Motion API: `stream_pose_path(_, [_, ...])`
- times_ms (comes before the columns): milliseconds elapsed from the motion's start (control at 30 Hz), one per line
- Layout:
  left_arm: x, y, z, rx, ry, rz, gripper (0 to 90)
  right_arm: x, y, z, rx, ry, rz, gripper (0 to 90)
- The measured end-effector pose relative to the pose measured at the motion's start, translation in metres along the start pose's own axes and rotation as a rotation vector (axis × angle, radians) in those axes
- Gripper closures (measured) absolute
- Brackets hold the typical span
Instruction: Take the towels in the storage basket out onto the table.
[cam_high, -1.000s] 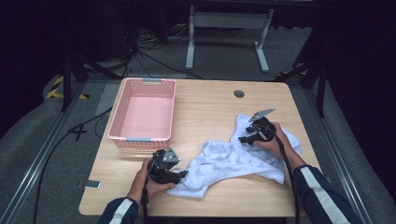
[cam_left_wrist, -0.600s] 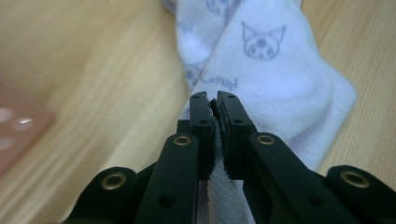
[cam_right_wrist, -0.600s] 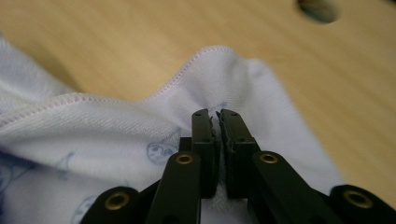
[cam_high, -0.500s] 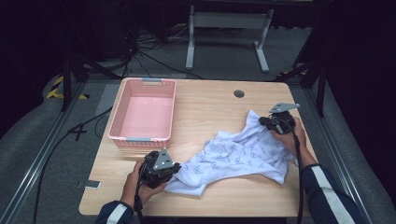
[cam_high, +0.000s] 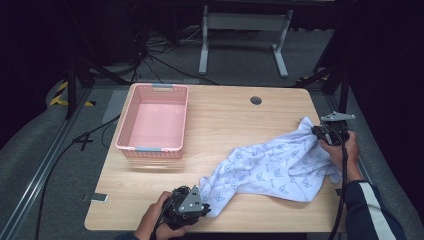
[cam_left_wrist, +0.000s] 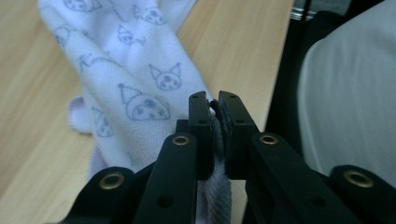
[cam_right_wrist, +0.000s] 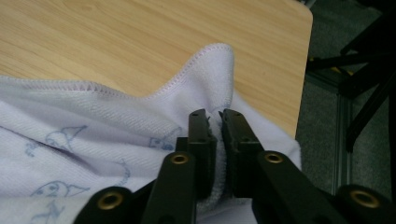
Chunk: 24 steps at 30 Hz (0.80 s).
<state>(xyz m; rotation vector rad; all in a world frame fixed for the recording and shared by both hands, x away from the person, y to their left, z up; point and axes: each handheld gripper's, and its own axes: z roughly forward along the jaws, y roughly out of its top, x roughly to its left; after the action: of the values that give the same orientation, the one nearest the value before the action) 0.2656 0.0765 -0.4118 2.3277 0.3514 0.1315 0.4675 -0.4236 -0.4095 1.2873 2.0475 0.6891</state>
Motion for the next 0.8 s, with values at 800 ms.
stream_pose_path(800, [0.061, -0.019, 0.042, 0.056, 0.124, -0.236, 43.9, 0.176, 0.032, 0.012, 0.057, 0.563, -0.427, 42.4])
